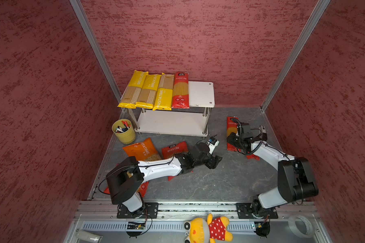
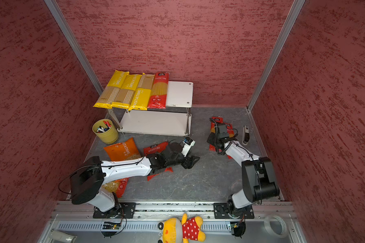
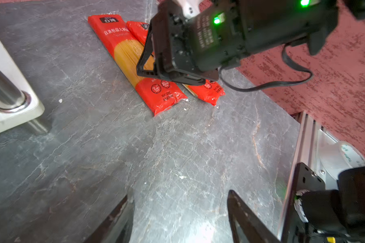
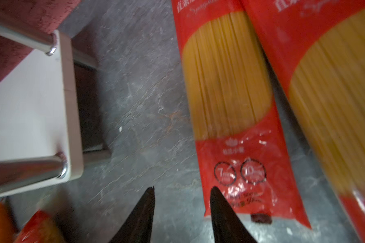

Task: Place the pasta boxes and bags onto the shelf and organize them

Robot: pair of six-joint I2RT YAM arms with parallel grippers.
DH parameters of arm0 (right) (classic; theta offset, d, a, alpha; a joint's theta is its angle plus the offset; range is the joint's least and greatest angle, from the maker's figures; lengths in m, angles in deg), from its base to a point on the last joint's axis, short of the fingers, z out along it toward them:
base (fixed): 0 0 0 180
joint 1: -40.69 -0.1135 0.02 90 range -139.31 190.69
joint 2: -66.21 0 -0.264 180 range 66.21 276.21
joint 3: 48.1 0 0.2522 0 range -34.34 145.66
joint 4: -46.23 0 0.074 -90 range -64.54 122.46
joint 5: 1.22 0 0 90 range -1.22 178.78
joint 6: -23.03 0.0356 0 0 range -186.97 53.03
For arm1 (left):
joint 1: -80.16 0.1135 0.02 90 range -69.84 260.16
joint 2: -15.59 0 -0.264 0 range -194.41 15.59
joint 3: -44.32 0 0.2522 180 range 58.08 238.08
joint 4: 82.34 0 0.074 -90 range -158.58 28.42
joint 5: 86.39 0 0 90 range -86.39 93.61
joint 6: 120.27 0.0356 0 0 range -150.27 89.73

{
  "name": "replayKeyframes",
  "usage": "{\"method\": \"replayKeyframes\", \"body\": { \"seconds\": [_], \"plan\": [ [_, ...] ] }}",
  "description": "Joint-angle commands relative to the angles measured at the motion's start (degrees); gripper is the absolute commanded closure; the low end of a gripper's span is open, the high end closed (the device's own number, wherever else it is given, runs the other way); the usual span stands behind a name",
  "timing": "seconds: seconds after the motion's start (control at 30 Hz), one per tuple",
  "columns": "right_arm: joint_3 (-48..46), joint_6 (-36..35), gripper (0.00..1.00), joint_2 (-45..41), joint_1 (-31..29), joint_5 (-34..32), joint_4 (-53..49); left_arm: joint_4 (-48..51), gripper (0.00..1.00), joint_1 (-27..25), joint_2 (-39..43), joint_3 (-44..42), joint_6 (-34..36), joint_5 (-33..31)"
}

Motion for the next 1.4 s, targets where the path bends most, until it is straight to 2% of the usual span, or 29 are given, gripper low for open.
{"method": "replayKeyframes", "body": {
  "seconds": [0.0,0.13,0.37,0.63,0.83,0.97,1.07,1.17,1.27,1.37],
  "plan": [
    [4.9,-4.6,0.55,3.9,0.1,-8.5,0.5,-3.3,0.31,0.7,-1.1,-0.7,-2.0,-0.9],
    [6.5,-4.7,0.55,9.4,0.2,-9.1,0.0,-3.7,0.31,1.9,-1.0,-1.8,-3.4,-0.7],
    [-2.5,1.1,0.55,8.4,-0.7,-1.4,3.2,-4.3,0.31,3.7,0.6,-3.1,-3.9,-0.5],
    [-15.0,6.7,0.57,-0.2,-3.5,5.3,5.1,-4.6,0.30,4.7,1.0,-3.2,-4.2,0.3],
    [-19.4,9.3,0.58,-5.7,-9.3,5.3,0.6,-4.5,0.31,4.9,0.6,-2.7,-4.6,0.5],
    [-19.6,8.7,0.58,-13.1,-10.1,5.3,-5.2,-4.3,0.30,4.9,0.7,-2.5,-4.7,0.7],
    [-15.2,5.0,0.56,-17.1,-7.0,5.1,-10.3,-4.2,0.31,4.8,0.4,-2.0,-4.7,1.6],
    [-11.7,1.6,0.54,-16.8,0.5,6.7,-9.4,-4.2,0.30,4.5,-0.8,-1.1,-5.1,2.7],
    [-8.7,-0.8,0.51,-12.0,7.1,8.9,-5.8,-4.5,0.31,3.6,-2.2,-0.1,-5.7,2.9],
    [-4.8,-2.3,0.49,-5.2,9.6,9.3,-3.8,-4.4,0.31,2.7,-2.7,0.3,-6.3,3.1]
  ]
}}
